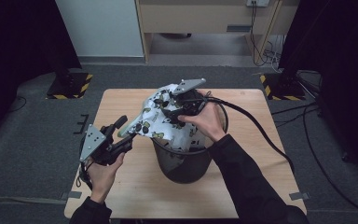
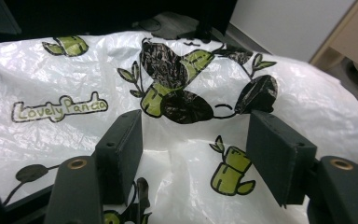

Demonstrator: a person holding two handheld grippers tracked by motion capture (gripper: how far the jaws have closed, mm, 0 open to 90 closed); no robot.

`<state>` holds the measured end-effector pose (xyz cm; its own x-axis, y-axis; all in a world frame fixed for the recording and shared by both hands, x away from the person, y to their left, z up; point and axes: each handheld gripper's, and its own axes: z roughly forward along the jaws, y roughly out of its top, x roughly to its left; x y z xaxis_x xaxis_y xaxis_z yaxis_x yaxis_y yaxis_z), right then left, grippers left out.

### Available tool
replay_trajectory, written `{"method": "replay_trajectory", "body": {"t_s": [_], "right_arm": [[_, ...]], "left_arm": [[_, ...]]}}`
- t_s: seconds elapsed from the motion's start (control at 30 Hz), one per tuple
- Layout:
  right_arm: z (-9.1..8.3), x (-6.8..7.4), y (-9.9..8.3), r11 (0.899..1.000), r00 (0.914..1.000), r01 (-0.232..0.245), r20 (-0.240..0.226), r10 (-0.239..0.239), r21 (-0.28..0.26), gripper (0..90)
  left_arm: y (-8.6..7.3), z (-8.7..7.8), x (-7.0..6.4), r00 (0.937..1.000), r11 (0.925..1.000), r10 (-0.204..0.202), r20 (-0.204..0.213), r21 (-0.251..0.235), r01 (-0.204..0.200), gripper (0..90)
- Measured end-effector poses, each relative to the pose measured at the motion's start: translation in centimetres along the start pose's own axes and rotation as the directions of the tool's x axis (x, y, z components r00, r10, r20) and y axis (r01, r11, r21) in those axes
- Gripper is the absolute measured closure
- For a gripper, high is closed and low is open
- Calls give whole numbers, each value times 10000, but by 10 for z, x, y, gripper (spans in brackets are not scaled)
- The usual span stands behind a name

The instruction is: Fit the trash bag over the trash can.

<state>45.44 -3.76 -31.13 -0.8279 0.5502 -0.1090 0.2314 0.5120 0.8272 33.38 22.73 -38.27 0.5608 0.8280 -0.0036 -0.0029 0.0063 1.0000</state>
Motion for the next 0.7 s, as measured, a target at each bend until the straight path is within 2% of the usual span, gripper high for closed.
{"method": "replay_trajectory", "body": {"t_s": [0.07, 0.13, 0.17, 0.2, 0.23, 0.27, 0.33, 0.4, 0.43, 0.47, 0.5, 0.53, 0.57, 0.6, 0.63, 0.7], "right_arm": [[1, -2, -2, 9999, 9998, -140, 151, 139, 57, 381], [1, -5, -5, 9974, 9974, -717, -21, 717, -48, 383], [1, -5, -5, 9974, 9974, -717, -21, 717, -48, 383], [0, -7, -7, 9967, 9967, -812, -77, 811, -61, 382], [-3, -9, -7, 9953, 9957, -926, -62, 925, -272, 382], [-4, -10, -6, 9948, 9955, -947, -74, 945, -380, 381], [-7, -10, -5, 9938, 9956, -935, -116, 930, -605, 372], [-12, -11, -4, 9902, 9951, -985, -146, 975, -987, 355], [-15, -11, -3, 9866, 9945, -1045, -173, 1032, -1254, 346], [-18, -11, -2, 9817, 9942, -1077, -218, 1056, -1568, 336], [-21, -11, 0, 9740, 9929, -1183, -308, 1145, -1933, 325], [-24, -11, 2, 9671, 9920, -1260, -406, 1199, -2209, 320], [-24, -11, 2, 9671, 9920, -1260, -406, 1199, -2209, 320], [-28, -10, 4, 9582, 9911, -1320, -531, 1224, -2538, 312], [-32, -9, 6, 9442, 9899, -1388, -698, 1234, -2988, 299], [-38, -8, 9, 9117, 9808, -1878, -1193, 1543, -3654, 265]], "left_arm": [[-9, 3, 2, 10000, 9995, 19, -90, 307, -16, 425], [-15, 7, 4, 9998, 9986, 12, -174, 529, -3, 486], [-17, 8, 6, 9998, 9981, -50, -181, 615, 61, 486], [-18, 9, 7, 9998, 9977, -115, -137, 659, 124, 561], [-16, 9, 7, 9997, 9983, -152, -178, 562, 162, 722], [-14, 9, 7, 9996, 9985, -215, -205, 494, 225, 771], [-3, 8, 3, 9996, 9998, -208, -200, 6, 208, 850], [7, 5, -1, 9998, 9991, -115, -163, -403, 108, 879], [7, 5, -1, 9998, 9991, -115, -163, -403, 108, 883], [15, 3, -6, 10000, 9977, -28, -6, -680, 28, 884], [17, 2, -9, 10000, 9971, 47, 73, -762, -41, 884], [20, 1, -13, 9997, 9967, 185, 162, -789, -172, 884], [20, 1, -13, 9997, 9967, 185, 162, -789, -172, 884], [22, 1, -18, 9989, 9969, 340, 316, -722, -316, 884], [23, 2, -23, 9981, 9967, 435, 433, -698, -404, 883], [24, 5, -32, 9953, 9959, 731, 632, -576, -695, 883]]}}
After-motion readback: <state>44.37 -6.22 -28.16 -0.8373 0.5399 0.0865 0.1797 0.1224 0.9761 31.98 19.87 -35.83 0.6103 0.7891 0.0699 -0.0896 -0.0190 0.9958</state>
